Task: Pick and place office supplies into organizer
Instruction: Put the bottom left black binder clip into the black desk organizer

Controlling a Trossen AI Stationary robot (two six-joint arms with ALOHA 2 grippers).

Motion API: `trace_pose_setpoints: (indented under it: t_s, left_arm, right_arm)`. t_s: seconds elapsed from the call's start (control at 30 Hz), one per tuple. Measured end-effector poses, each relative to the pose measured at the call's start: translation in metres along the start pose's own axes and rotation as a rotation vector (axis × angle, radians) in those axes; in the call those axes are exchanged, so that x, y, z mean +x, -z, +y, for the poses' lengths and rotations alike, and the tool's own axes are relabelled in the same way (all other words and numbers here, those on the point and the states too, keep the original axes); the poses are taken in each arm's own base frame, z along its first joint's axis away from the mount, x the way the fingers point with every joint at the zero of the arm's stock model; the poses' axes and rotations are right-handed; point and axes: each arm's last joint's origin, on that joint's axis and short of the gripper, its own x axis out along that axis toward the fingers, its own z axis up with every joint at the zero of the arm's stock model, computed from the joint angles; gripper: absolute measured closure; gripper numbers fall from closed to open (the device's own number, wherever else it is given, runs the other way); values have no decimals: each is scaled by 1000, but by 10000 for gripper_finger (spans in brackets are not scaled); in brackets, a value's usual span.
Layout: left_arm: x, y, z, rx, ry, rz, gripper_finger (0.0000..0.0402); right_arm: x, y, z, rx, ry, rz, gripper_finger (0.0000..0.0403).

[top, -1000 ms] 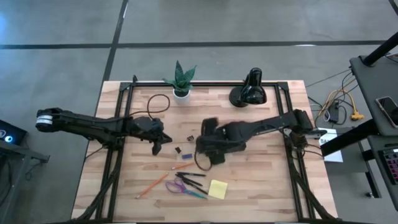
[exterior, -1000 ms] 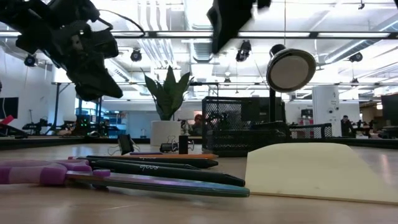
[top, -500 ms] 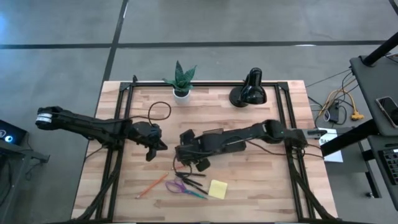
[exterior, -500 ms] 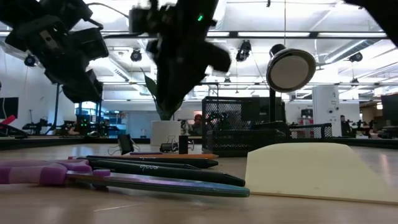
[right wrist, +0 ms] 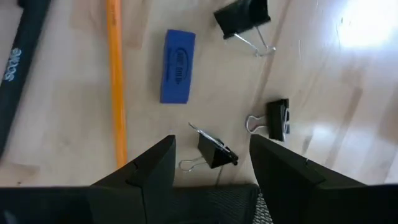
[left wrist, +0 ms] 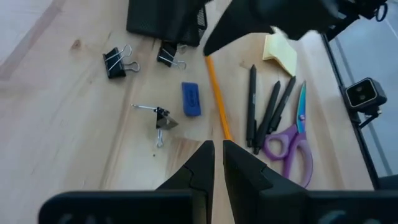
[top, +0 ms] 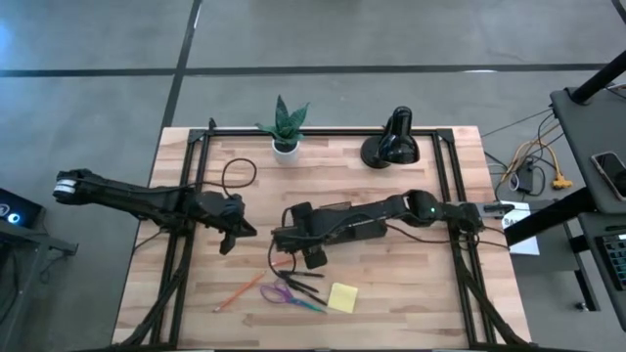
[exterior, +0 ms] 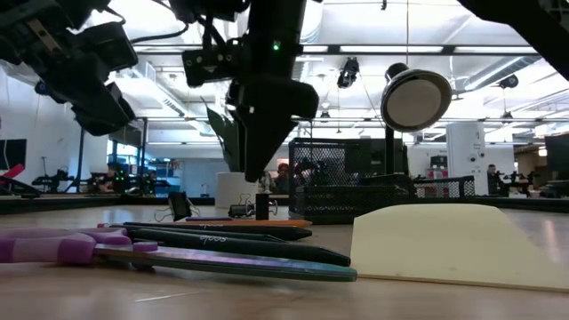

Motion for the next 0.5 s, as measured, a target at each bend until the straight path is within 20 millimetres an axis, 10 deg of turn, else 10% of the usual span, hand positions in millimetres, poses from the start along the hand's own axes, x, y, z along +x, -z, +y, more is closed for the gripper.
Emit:
trace_pose_setpoints:
  t_s: [0.5]
  left_arm:
    - [-8, 7, 3, -22, 6, -40, 385]
  right_arm:
    - [22, 12, -8, 101, -43, 71, 204]
